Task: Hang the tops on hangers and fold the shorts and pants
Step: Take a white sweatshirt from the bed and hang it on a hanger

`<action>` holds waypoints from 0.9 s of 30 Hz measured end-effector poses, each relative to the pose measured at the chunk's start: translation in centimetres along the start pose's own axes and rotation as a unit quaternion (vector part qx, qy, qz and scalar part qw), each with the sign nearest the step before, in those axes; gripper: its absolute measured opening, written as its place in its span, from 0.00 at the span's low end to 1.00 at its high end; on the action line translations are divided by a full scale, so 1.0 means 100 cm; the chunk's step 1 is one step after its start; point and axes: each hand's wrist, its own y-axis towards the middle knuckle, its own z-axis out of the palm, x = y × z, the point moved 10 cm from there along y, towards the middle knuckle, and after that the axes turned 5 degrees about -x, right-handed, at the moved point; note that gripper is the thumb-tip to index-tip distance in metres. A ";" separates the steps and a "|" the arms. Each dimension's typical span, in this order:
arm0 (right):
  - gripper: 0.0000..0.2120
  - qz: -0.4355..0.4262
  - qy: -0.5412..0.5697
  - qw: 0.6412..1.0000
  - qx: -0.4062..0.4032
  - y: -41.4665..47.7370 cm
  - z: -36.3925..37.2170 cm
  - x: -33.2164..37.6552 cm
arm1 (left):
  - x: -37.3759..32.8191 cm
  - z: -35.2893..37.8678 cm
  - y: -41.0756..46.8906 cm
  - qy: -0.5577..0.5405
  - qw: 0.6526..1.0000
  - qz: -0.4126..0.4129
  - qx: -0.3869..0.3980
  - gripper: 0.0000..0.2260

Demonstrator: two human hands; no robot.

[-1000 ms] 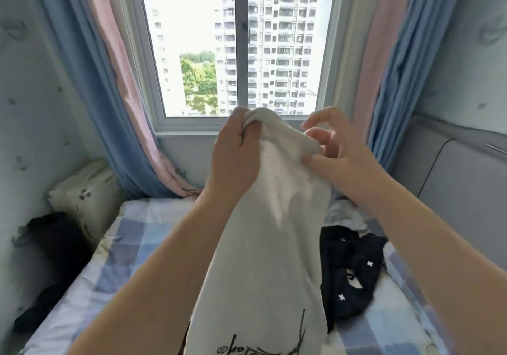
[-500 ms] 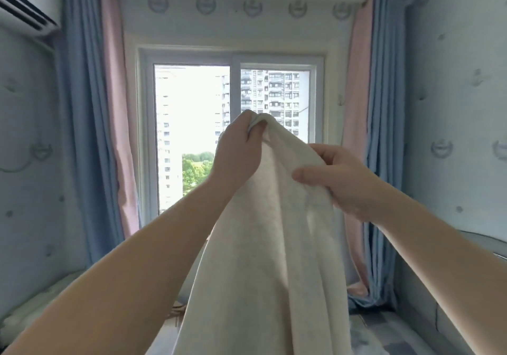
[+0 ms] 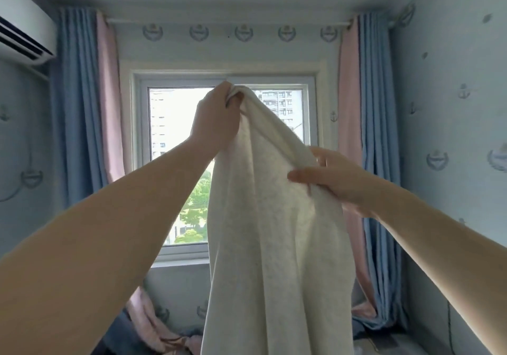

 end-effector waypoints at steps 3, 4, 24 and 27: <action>0.09 0.069 -0.157 0.984 0.057 -0.014 0.011 -0.072 | 0.023 0.011 -0.018 0.046 0.998 -0.013 0.028 0.08; 0.06 0.095 -0.207 0.970 0.081 -0.021 0.015 -0.099 | 0.035 0.015 -0.026 0.045 0.998 -0.027 0.037 0.08; 0.08 0.169 -0.051 0.984 -0.012 -0.063 0.062 -0.216 | 0.108 0.113 -0.341 -0.116 0.840 -0.241 0.471 0.02; 0.09 0.120 -0.110 0.986 -0.035 -0.055 0.053 -0.196 | 0.082 0.107 -0.358 -0.219 0.792 -0.285 0.494 0.06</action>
